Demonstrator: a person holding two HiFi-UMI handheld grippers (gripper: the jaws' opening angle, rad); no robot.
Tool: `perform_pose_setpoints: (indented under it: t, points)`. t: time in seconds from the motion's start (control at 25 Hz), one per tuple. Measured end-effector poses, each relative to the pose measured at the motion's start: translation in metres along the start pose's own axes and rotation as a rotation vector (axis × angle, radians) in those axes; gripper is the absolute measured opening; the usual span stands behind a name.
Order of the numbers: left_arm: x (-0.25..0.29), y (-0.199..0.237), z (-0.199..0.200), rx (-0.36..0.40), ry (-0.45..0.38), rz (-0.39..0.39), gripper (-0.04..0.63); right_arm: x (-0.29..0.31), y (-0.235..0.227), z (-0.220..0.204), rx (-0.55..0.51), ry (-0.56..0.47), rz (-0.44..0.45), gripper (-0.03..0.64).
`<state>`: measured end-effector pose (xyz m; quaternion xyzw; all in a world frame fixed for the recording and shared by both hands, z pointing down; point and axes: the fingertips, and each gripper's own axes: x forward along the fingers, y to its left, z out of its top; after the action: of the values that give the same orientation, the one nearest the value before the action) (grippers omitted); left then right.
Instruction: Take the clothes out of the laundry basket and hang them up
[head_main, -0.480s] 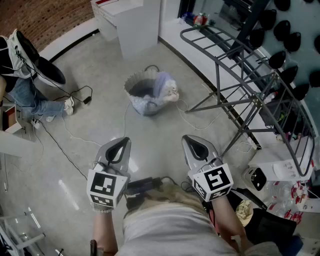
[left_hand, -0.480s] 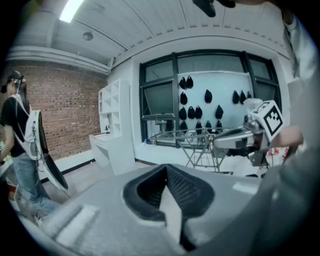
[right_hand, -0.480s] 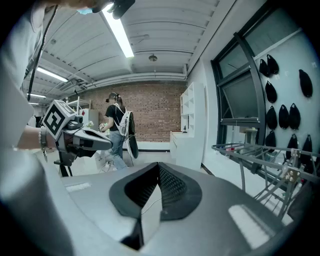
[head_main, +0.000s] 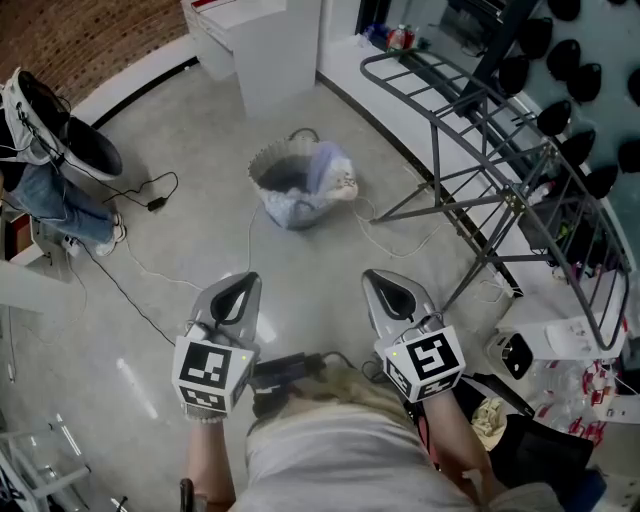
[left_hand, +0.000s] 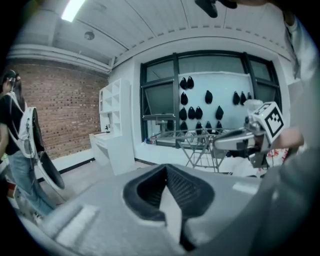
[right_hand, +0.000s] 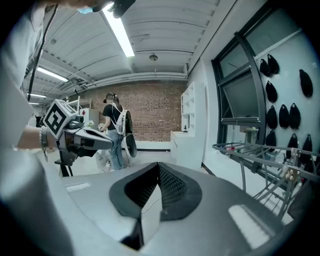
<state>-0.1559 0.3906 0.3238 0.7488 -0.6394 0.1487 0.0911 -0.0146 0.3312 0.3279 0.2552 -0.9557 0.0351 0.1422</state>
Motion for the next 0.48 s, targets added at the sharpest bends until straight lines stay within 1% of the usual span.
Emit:
perform_pose_setpoints:
  t: [0.2,0.4,0.44,0.48]
  points:
    - [-0.0003,0.0002,-0.0014,-0.007,0.003,-0.009,-0.003,-0.0006,0.0041,0.0015,0.018,-0.024,0.012,0.005]
    - [-0.0015,0.0071,0.0018,-0.026,-0.012,0.007,-0.003,0.0019,0.0059,0.0035,0.033,-0.009,0.001,0.008]
    - [-0.0011,0.0071,0.0014,-0.029,-0.012,0.0,0.054,0.0026,0.006,0.0028,0.037,-0.006,-0.002,0.008]
    - [-0.0004,0.0072,0.0004,-0.032,-0.011,-0.009,0.083,0.0037,0.0061,0.0018,0.04,-0.003,-0.006,0.008]
